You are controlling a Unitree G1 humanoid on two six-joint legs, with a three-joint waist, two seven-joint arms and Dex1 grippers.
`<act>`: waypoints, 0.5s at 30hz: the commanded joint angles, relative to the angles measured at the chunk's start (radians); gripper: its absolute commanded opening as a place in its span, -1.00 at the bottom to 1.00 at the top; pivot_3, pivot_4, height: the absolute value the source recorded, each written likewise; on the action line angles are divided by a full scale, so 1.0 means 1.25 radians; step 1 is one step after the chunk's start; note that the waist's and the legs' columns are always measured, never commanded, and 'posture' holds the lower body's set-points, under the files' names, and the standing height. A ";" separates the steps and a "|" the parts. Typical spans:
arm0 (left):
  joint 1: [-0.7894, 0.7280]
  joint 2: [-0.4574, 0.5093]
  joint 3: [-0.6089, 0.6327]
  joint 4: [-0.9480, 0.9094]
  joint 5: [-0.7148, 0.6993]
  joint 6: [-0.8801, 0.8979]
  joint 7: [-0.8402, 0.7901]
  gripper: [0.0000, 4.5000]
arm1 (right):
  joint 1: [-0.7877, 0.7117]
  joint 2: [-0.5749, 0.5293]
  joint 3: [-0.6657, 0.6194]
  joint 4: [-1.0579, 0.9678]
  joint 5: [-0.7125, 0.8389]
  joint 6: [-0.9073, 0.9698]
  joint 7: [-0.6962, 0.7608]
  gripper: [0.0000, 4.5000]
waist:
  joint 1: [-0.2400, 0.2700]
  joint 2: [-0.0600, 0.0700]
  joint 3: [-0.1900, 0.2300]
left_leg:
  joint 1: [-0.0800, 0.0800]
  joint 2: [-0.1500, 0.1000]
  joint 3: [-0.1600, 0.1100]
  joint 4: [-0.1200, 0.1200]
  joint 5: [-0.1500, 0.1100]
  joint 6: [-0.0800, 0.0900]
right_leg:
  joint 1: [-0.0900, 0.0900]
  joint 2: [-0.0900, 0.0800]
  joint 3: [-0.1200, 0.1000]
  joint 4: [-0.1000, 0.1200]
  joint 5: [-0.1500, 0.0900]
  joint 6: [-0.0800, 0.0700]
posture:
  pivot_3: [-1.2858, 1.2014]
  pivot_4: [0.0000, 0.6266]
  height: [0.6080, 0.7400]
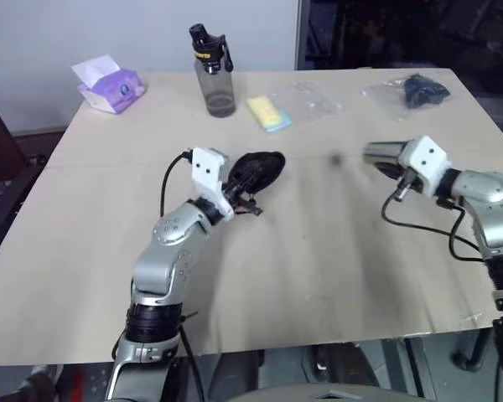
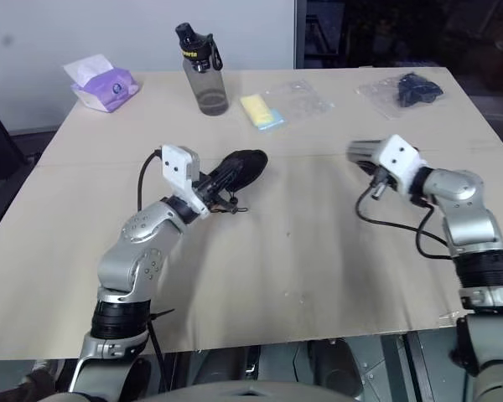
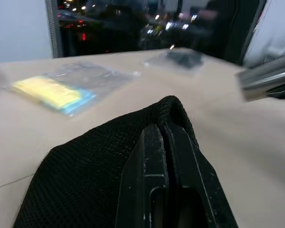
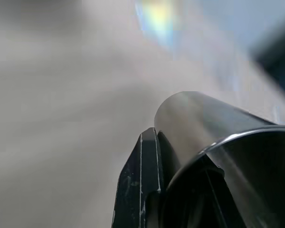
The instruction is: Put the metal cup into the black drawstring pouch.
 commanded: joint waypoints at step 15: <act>-0.035 -0.003 0.022 -0.058 -0.133 0.111 0.018 -1.00 | -0.002 0.178 0.116 -0.308 0.063 0.077 -0.067 -0.96 | 0.002 0.000 0.000 | -0.001 -0.001 -0.003 0.000 0.000 0.000 | 0.000 -0.001 -0.002 0.000 0.000 0.000 | 0.03 -0.52 1.00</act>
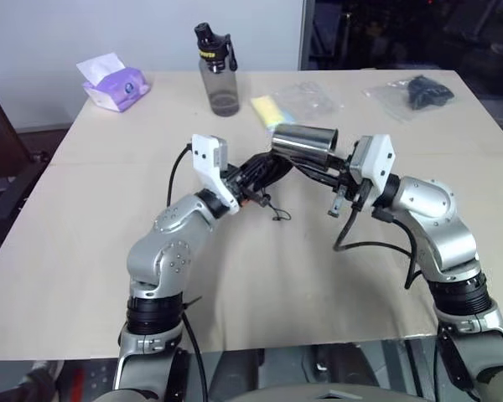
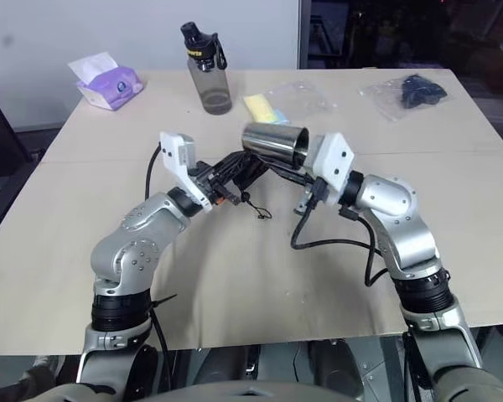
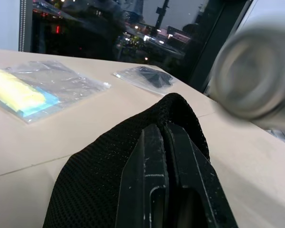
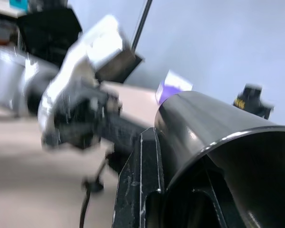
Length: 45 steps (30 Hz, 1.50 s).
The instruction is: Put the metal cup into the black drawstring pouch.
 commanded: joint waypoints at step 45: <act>0.005 -0.040 -0.043 -0.026 -0.079 0.016 0.002 -1.00 | 0.164 -0.072 0.064 0.100 -0.277 -0.406 -0.095 -0.96 | 0.000 0.000 0.000 | 0.000 -0.002 -0.001 0.000 0.000 0.000 | 0.001 -0.001 0.000 -0.001 -0.001 -0.001 | 0.03 -0.52 1.00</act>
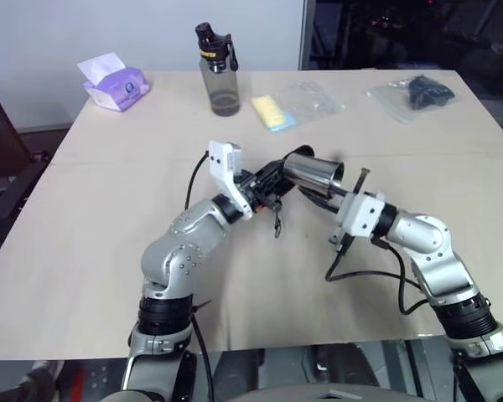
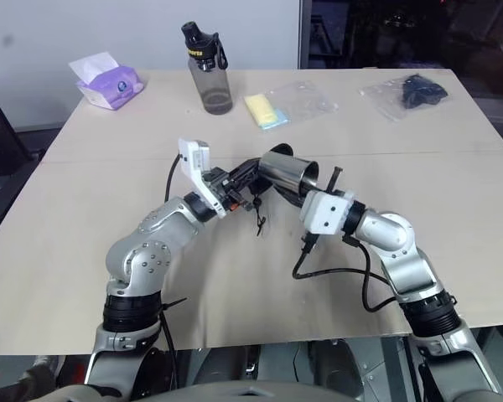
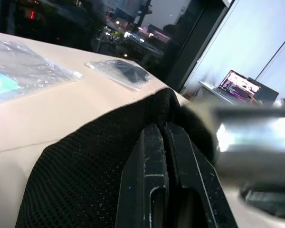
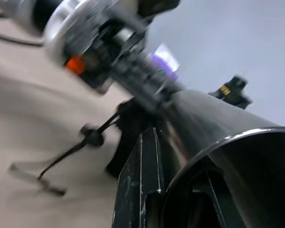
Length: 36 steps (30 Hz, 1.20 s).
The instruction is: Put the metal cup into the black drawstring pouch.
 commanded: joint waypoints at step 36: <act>0.052 -0.027 -0.066 -0.090 -0.027 0.020 0.009 -1.00 | -0.083 0.215 -0.055 -0.034 0.351 0.533 0.033 -0.69 | 0.001 0.001 0.000 | 0.000 -0.001 -0.004 0.000 0.000 0.000 | 0.001 0.000 -0.002 0.001 -0.001 -0.001 | 0.03 -0.52 1.00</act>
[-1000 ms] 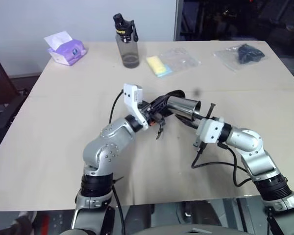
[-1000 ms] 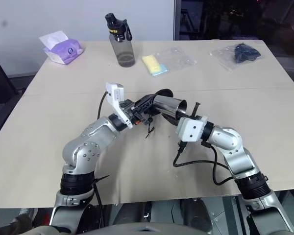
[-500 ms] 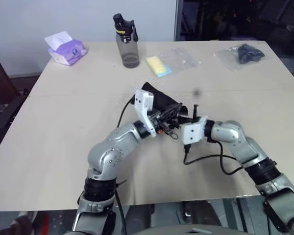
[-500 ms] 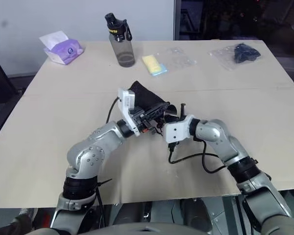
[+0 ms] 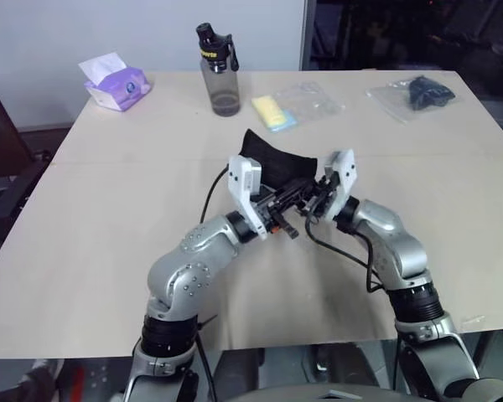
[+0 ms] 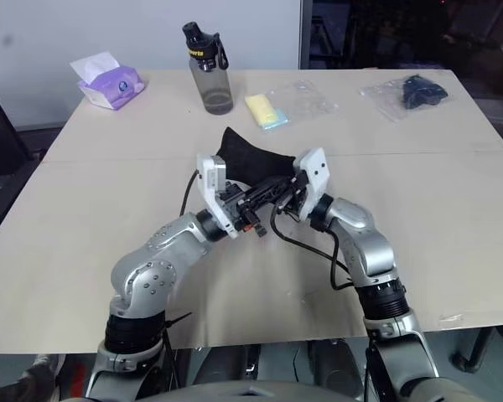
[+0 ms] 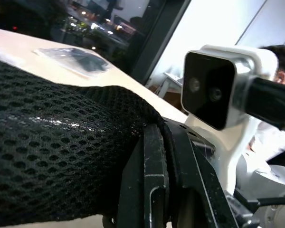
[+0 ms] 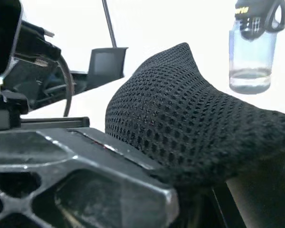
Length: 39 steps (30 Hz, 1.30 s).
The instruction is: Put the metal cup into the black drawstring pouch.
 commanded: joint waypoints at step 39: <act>-0.123 -0.099 0.246 0.129 -0.301 0.063 0.247 -1.00 | 0.052 -0.154 0.076 -0.196 0.057 0.265 -0.064 0.43 | -0.001 0.000 0.000 | 0.000 0.000 -0.001 0.000 0.000 0.000 | 0.000 0.001 0.000 0.000 0.000 0.000 | 0.03 -0.52 1.00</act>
